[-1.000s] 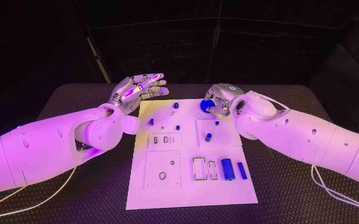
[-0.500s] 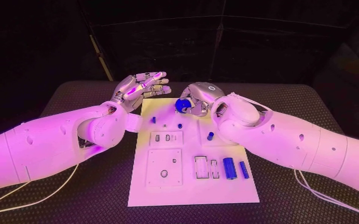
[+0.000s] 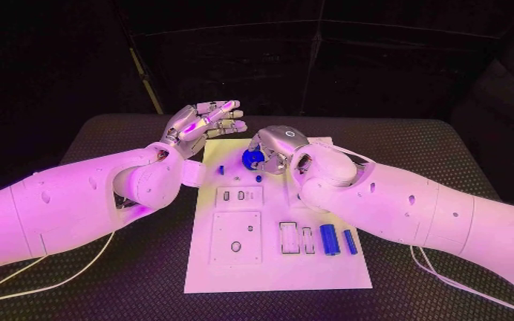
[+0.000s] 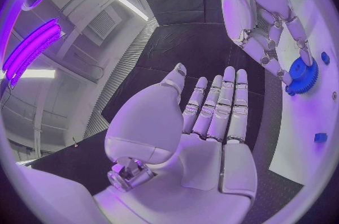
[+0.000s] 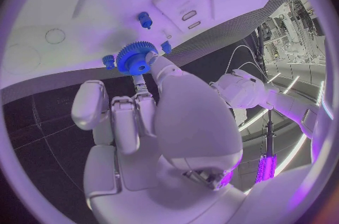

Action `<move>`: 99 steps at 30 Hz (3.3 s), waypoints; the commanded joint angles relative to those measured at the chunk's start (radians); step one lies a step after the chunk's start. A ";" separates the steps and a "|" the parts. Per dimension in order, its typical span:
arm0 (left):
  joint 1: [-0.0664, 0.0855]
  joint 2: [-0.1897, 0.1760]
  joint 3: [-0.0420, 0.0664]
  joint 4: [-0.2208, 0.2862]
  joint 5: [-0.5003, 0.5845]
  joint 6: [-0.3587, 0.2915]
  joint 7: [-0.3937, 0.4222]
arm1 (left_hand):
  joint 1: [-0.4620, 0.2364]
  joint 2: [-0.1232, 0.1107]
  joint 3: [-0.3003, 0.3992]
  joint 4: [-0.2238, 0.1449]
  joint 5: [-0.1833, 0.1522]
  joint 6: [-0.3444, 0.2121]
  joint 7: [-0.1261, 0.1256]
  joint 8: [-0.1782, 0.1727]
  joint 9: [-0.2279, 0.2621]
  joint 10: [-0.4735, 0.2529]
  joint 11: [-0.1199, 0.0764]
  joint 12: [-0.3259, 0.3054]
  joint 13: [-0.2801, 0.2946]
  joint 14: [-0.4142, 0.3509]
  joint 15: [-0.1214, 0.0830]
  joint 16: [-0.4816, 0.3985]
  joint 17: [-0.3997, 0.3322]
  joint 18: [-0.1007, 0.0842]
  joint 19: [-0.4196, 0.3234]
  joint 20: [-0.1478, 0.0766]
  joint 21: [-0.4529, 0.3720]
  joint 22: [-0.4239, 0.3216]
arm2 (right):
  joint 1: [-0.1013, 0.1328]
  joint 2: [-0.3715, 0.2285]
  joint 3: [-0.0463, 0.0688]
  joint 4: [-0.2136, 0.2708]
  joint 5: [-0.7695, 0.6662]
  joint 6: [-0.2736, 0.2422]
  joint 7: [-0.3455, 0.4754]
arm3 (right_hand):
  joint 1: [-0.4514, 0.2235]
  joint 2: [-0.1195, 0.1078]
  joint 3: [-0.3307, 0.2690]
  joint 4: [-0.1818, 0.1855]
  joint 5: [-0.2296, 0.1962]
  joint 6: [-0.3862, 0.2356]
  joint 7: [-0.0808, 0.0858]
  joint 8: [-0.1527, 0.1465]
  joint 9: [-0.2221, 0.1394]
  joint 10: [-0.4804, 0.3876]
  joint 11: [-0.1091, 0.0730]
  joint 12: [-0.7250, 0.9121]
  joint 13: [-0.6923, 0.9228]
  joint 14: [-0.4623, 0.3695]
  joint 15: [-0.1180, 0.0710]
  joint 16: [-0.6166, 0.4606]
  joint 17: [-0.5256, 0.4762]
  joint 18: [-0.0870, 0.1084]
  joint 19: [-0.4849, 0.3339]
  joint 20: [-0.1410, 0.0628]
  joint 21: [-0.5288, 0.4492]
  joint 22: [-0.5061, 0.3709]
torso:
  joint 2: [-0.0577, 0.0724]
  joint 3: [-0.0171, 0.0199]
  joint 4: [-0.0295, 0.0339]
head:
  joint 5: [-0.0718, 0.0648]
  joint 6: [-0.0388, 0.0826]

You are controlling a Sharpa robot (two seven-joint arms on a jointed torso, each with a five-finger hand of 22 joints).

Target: Assemble the parts on the task board

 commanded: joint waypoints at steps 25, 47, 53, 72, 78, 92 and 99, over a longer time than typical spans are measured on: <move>0.005 0.005 0.001 -0.001 -0.001 0.002 0.002 | 0.002 0.009 -0.001 -0.004 -0.001 -0.007 0.076 -0.004 -0.001 -0.010 0.001 -0.004 -0.001 -0.006 0.001 -0.007 -0.001 0.015 -0.006 0.002 -0.003 -0.001 | 0.002 0.082 -0.005 -0.118 -0.034 -0.019 -0.004 | -0.044 -0.020 0.018 -0.002 -0.031 -0.041 0.007 -0.041 -0.001 -0.018 0.017 -0.021 0.040 0.090 0.009 0.005 0.187 -0.006 0.001 0.010 -0.001 -0.003 | -0.001 -0.0001 -0.0012 | 0.004 -0.002; 0.006 0.005 0.001 -0.003 -0.001 0.004 -0.004 | 0.002 0.010 -0.001 -0.005 -0.001 -0.007 0.076 -0.004 -0.001 -0.010 0.001 -0.004 -0.001 -0.007 0.001 -0.007 -0.002 0.015 -0.007 0.002 -0.004 -0.002 | 0.002 0.086 -0.005 -0.132 -0.034 0.044 -0.031 | -0.114 -0.052 -0.012 0.056 -0.076 -0.118 0.028 -0.099 0.004 -0.047 0.039 -0.047 0.009 0.088 0.030 0.002 0.180 -0.004 -0.007 0.032 -0.006 -0.014 | -0.001 0.0006 -0.0018 | 0.004 -0.006; 0.006 0.005 0.001 -0.003 -0.001 0.006 -0.004 | 0.002 0.010 -0.001 -0.005 -0.001 -0.007 0.076 -0.004 -0.001 -0.010 0.001 -0.004 -0.001 -0.007 0.001 -0.007 -0.002 0.015 -0.007 0.002 -0.004 -0.002 | 0.002 0.060 -0.005 -0.112 -0.002 -0.015 -0.018 | -0.154 -0.046 -0.022 0.115 -0.076 -0.097 0.023 -0.092 0.007 -0.039 0.036 -0.038 0.019 0.089 0.028 0.004 0.184 -0.004 -0.004 0.031 -0.003 -0.010 | -0.002 0.0011 -0.0013 | 0.003 -0.002; 0.005 0.001 0.001 -0.026 -0.001 0.013 0.001 | 0.002 0.010 0.000 -0.006 -0.001 -0.007 0.076 -0.003 -0.001 -0.010 0.001 -0.004 0.000 -0.008 0.001 -0.008 -0.002 0.015 -0.007 0.003 -0.004 -0.002 | 0.002 -0.319 -0.005 0.026 0.541 -0.039 0.387 | -0.065 -0.057 -0.045 0.056 -0.038 -0.090 0.013 -0.093 0.004 -0.054 0.027 -0.051 0.004 0.078 0.018 -0.013 0.141 0.005 -0.040 0.021 -0.031 -0.064 | -0.020 0.0139 -0.0306 | 0.002 0.009; 0.003 0.008 0.001 -0.038 -0.001 0.015 0.004 | 0.002 0.010 0.000 -0.006 -0.001 -0.007 0.076 -0.003 -0.001 -0.010 0.001 -0.004 0.000 -0.008 0.001 -0.008 -0.002 0.015 -0.007 0.003 -0.004 -0.002 | 0.002 -0.366 -0.005 -0.018 0.575 -0.007 0.434 | -0.050 -0.052 -0.069 0.044 -0.040 -0.115 0.014 -0.102 0.002 -0.058 0.026 -0.055 -0.001 0.079 0.018 -0.013 0.141 0.005 -0.041 0.020 -0.032 -0.066 | -0.020 0.0183 -0.0295 | -0.005 0.012; -0.003 0.021 0.000 -0.055 -0.001 0.021 0.005 | 0.002 0.010 0.000 -0.006 -0.001 -0.007 0.076 -0.003 -0.001 -0.010 0.001 -0.004 0.000 -0.008 0.001 -0.008 -0.002 0.015 -0.007 0.003 -0.004 -0.002 | 0.001 -0.335 -0.006 -0.154 0.544 0.016 0.482 | -0.037 -0.039 -0.096 0.037 -0.047 -0.135 0.016 -0.103 0.003 -0.056 0.028 -0.053 0.003 0.080 0.019 -0.011 0.147 0.005 -0.039 0.022 -0.031 -0.063 | -0.019 0.0138 -0.0274 | -0.017 -0.004; -0.004 0.023 0.000 -0.063 -0.001 0.022 0.004 | 0.002 0.010 0.000 -0.006 -0.001 -0.007 0.076 -0.003 -0.001 -0.010 0.001 -0.004 0.000 -0.008 0.001 -0.008 -0.002 0.015 -0.007 0.003 -0.004 -0.002 | 0.000 -0.322 -0.006 -0.176 0.546 0.064 0.487 | -0.032 -0.030 -0.108 0.032 -0.051 -0.118 0.014 -0.091 0.007 -0.055 0.027 -0.052 0.003 0.080 0.019 -0.012 0.147 0.005 -0.039 0.022 -0.032 -0.064 | -0.019 0.0145 -0.0265 | -0.019 -0.007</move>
